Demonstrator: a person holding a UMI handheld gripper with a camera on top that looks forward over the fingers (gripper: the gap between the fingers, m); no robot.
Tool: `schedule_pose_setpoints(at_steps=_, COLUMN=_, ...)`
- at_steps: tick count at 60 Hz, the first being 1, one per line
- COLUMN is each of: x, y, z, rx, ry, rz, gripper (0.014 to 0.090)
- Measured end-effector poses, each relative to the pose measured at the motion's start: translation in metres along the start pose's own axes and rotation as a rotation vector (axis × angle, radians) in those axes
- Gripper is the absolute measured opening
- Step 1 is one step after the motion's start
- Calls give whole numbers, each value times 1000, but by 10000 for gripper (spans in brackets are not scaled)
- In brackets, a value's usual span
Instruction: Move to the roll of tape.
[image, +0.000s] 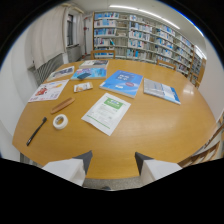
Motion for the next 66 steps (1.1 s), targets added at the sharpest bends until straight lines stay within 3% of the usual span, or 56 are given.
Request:
schedule_pose_setpoints(at_steps=17, x=-8, y=16, z=-3, rx=-2, ry=-5, rz=-17, gripper=840)
schedule_pose_setpoints(at_steps=42, x=-138, y=18, z=17, rx=-24, ry=-95, rz=-30, gripper=847)
schedule_pose_setpoints(at_steps=66, x=-203, y=-26, z=78, rx=1, ry=-36, rz=0, gripper=844)
